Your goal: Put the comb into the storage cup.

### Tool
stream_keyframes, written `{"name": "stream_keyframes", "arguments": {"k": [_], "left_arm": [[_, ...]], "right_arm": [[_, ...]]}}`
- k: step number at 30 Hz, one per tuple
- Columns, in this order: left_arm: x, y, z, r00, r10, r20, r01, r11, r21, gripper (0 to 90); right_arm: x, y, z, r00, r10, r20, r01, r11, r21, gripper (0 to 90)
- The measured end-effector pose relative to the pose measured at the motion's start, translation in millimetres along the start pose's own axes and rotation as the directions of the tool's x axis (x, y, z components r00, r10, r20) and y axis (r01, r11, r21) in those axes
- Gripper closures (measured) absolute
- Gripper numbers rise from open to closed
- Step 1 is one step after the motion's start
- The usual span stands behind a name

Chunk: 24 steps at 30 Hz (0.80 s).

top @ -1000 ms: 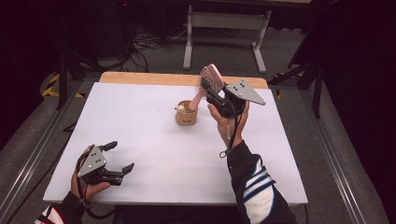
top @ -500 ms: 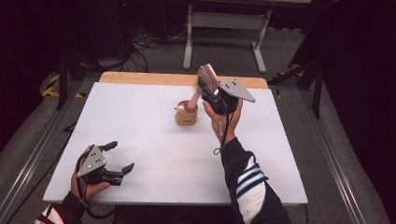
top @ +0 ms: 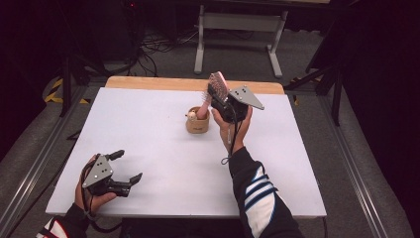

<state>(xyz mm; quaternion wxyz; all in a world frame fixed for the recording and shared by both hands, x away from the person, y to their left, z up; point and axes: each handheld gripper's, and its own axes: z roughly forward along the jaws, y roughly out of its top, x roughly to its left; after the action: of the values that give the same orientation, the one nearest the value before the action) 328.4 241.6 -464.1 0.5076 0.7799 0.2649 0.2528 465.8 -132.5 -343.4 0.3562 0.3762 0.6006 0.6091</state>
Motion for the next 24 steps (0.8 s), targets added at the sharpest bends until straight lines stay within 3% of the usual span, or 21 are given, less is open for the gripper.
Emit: {"name": "stream_keyframes", "arguments": {"k": [13, 24], "left_arm": [[-0.6, 0.4, 0.3, 0.9999, 0.012, -0.001, -0.012, 0.9999, 0.009, 5.7], [-0.9, 0.5, 0.8, 0.9999, 0.006, 0.009, -0.006, 1.0, 0.002, 6.0]], "right_arm": [[2.2, -18.8, 5.8, 0.9972, 0.074, 0.004, -0.074, 0.997, 0.021, 63.5], [1.9, -36.2, 8.3, 0.9949, 0.101, -0.002, -0.101, 0.993, 0.053, 63.5]]}}
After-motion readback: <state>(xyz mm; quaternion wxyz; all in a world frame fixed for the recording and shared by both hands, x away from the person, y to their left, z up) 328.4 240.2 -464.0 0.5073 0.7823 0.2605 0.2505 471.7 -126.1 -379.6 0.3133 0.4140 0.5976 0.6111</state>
